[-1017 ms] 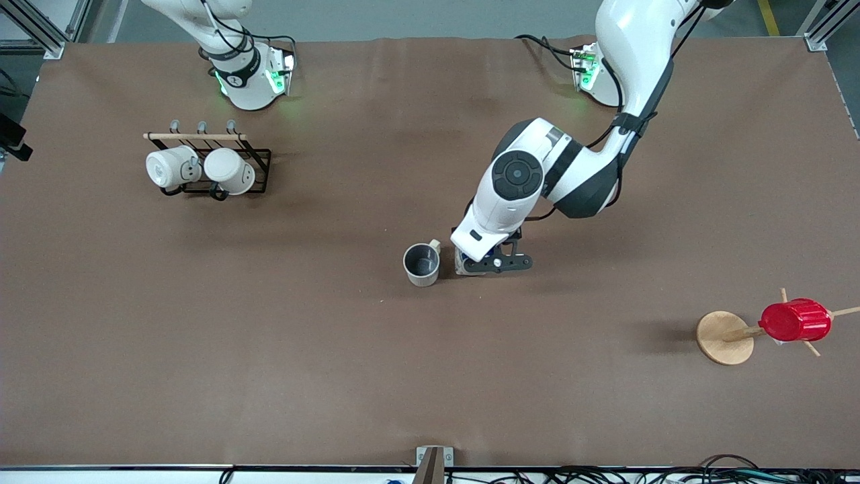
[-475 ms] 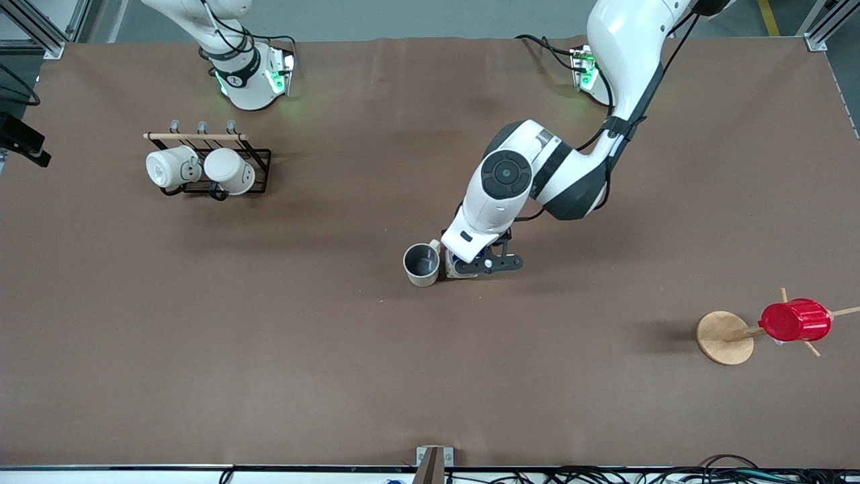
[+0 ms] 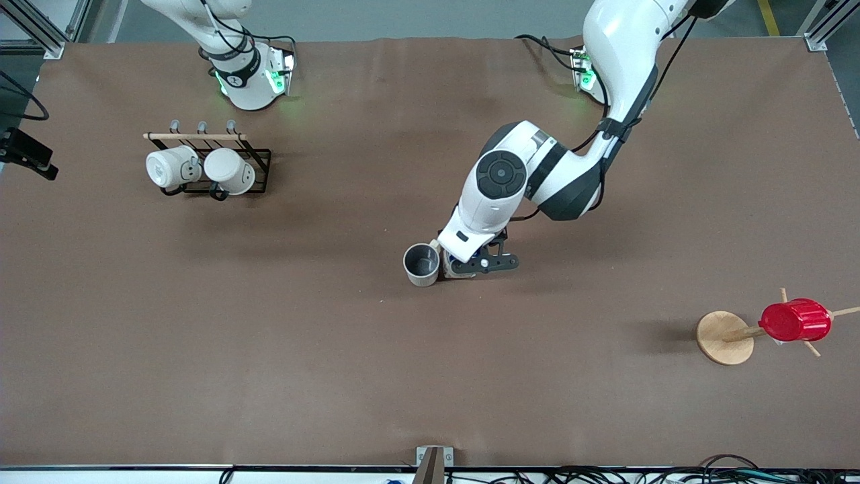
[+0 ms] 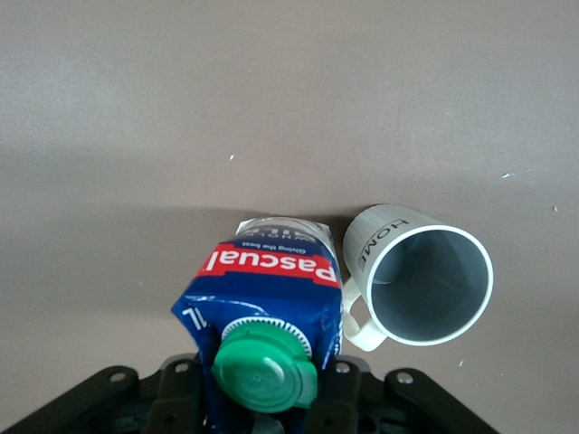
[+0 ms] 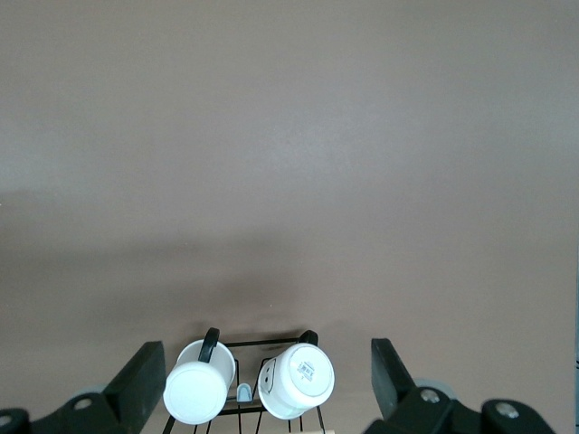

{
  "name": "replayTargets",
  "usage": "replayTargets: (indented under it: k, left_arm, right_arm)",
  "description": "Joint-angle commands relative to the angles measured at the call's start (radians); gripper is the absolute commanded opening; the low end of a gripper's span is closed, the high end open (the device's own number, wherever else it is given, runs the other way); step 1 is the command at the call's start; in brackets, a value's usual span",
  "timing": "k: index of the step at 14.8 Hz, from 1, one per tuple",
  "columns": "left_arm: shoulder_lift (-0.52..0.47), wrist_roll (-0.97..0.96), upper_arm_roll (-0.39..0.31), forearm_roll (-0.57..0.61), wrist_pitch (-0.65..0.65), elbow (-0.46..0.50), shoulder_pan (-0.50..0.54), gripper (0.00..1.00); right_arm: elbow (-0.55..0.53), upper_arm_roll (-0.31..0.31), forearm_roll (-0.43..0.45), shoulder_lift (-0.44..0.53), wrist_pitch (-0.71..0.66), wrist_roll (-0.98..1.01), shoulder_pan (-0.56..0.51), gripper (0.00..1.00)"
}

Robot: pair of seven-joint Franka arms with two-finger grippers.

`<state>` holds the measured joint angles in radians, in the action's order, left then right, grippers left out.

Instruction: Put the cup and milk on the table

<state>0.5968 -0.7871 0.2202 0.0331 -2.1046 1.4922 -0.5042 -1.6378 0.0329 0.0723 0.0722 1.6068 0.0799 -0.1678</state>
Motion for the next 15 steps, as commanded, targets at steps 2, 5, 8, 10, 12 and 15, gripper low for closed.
replayTargets:
  k: [2,5,8,10,12,15]
  left_arm:
    - [-0.009,-0.023,-0.005,0.021,0.001,-0.036,-0.010,1.00]
    - [-0.041,-0.012,-0.013,0.022,0.009,-0.036,0.007,1.00]
    - [-0.092,0.052,-0.010,0.109,0.038,-0.033,0.084,1.00]
    - [-0.129,0.130,-0.010,0.137,0.113,-0.035,0.124,1.00]
    - [-0.192,0.260,-0.009,0.137,0.203,-0.027,0.189,1.00]
    - [-0.281,0.437,-0.001,0.131,0.303,-0.007,0.297,1.00]
  right_arm:
    - [-0.002,0.002,-0.011,0.005,0.005,0.009,0.001,1.00]
    - [-0.002,0.001,-0.012,0.000,0.005,0.008,0.001,1.00]
    - [-0.002,0.001,-0.012,-0.002,0.005,0.008,0.001,1.00]
    - [-0.002,0.001,-0.012,-0.002,0.005,0.006,0.001,1.00]
    - [-0.002,0.002,-0.014,-0.002,0.007,0.006,0.001,1.00]
    - [-0.002,0.002,-0.014,-0.002,0.007,0.006,0.002,1.00]
